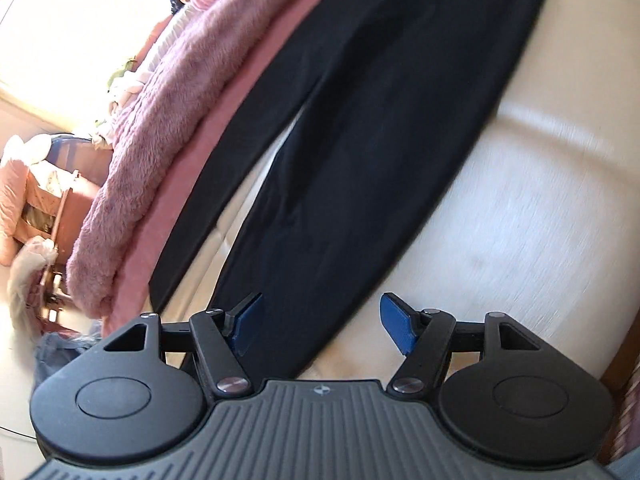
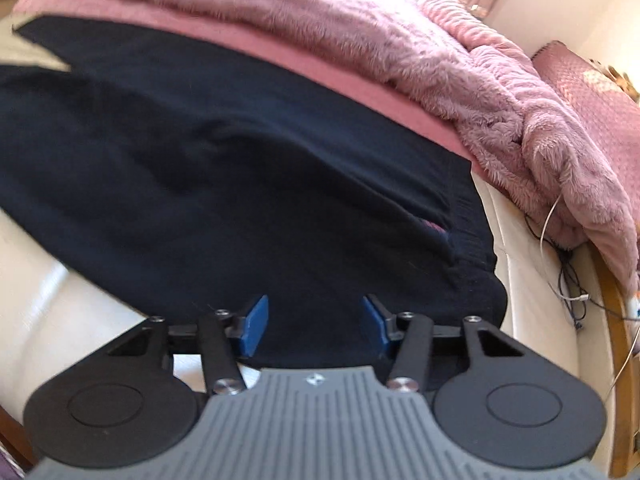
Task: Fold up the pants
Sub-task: 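Lower both grippers onto the black pants hems and close them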
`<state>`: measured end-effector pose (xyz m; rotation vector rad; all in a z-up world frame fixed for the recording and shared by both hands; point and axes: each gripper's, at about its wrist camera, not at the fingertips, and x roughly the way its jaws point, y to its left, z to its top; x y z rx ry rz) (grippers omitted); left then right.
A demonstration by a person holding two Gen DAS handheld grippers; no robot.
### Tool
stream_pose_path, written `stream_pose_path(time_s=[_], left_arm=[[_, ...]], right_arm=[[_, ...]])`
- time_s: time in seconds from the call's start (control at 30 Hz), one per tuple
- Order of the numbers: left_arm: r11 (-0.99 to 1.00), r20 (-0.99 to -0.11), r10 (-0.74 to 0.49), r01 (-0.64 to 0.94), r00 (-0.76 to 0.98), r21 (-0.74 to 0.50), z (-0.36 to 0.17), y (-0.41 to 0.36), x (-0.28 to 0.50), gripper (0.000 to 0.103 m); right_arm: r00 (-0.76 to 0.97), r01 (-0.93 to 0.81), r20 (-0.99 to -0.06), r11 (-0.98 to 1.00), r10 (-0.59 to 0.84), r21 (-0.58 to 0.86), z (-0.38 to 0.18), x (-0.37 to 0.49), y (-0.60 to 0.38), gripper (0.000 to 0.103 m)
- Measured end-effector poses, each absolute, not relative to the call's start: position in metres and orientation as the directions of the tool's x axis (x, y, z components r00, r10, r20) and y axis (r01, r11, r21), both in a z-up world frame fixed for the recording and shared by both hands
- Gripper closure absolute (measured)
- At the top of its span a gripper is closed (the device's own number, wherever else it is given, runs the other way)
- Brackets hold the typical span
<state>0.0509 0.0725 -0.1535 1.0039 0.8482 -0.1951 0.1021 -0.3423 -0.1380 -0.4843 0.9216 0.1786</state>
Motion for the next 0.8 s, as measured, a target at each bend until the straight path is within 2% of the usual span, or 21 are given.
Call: stream_pose_path(time_s=[0.17,0.4,0.47,0.53,0.6,0.67,0.8], left_arm=[[0.474,-0.693,0.233,0.542,0.683,0.694,-0.156,0.077,0.053,0.023],[0.328,-0.641,0.307,0.555,0.703,0.765,-0.169,0.088,0.065,0.025],[0.308,-0.631,0.320,0.553,0.707,0.775,-0.172,0.087,0.068,0.038],[0.323,-0.640,0.360,0.552,0.679,0.768,-0.176,0.087,0.077,0.070],[0.387,-0.671,0.362,0.550,0.647,0.740,-0.176,0.086,0.081,0.084],[0.453,-0.684,0.355,0.523,0.637,0.722,-0.170,0.086,0.082,0.093],[0.576,-0.695,0.346,0.442,0.630,0.688,-0.149,0.091,0.091,0.098]], right_arm=[[0.572,-0.449,-0.818,0.809,-0.066,-0.379,-0.147,0.110,-0.352,0.055],[0.527,-0.618,-0.848,0.657,-0.060,-0.431,-0.141,0.117,-0.367,0.055],[0.509,-0.674,-0.858,0.589,-0.066,-0.445,-0.133,0.116,-0.373,0.055],[0.484,-0.736,-0.872,0.507,-0.070,-0.450,-0.125,0.114,-0.383,0.055],[0.466,-0.782,-0.881,0.429,-0.080,-0.453,-0.118,0.112,-0.392,0.055],[0.459,-0.810,-0.883,0.365,-0.094,-0.460,-0.117,0.109,-0.398,0.055],[0.474,-0.847,-0.873,0.214,-0.111,-0.487,-0.130,0.092,-0.400,0.059]])
